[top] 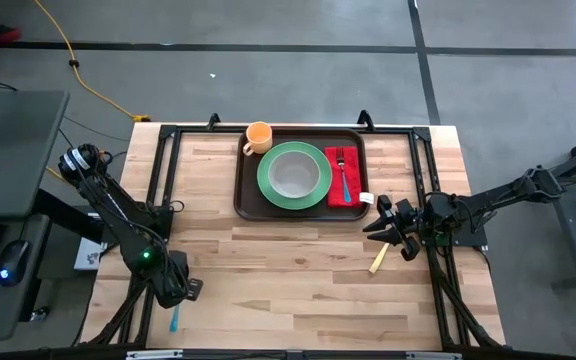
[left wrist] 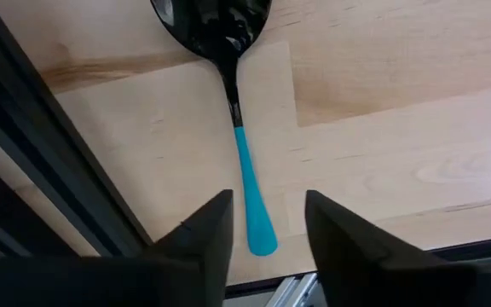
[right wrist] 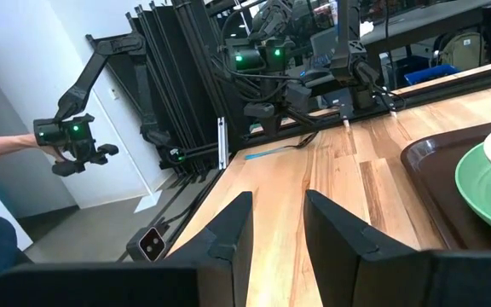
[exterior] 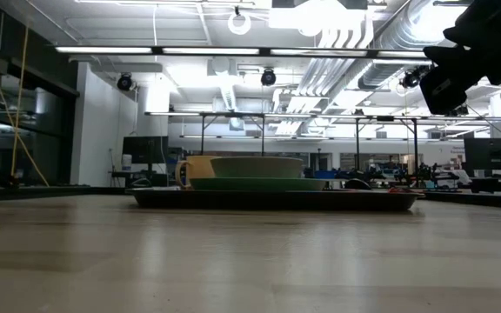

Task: Set up tray
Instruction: Put the blue spoon on the red table napkin to right of the green plate

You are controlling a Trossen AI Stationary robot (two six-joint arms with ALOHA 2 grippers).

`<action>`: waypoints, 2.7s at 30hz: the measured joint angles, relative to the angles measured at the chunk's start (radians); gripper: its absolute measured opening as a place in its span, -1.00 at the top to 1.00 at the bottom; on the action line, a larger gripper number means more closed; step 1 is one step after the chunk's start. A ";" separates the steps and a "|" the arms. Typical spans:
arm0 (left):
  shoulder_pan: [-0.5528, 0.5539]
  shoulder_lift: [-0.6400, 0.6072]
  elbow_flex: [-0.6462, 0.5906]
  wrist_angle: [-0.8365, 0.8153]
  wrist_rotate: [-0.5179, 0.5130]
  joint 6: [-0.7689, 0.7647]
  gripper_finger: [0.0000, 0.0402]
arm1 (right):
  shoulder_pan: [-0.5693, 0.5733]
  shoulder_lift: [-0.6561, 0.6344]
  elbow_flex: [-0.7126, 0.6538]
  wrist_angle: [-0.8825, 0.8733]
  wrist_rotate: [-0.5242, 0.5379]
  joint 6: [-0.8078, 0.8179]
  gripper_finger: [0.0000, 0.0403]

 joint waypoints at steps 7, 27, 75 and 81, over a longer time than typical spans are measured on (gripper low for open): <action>0.000 0.005 0.000 -0.018 -0.036 -0.013 -0.03 | 0.000 0.000 0.000 0.001 0.000 0.001 0.58; 0.002 0.134 0.000 0.002 -0.009 0.006 0.31 | -0.002 0.000 0.000 0.021 0.000 0.005 0.58; 0.053 0.171 -0.060 0.049 -0.001 0.031 0.39 | -0.002 0.000 0.000 0.025 0.001 -0.028 0.58; 0.053 0.176 -0.060 0.052 0.004 0.030 0.39 | -0.002 0.000 0.000 0.025 0.003 -0.029 0.58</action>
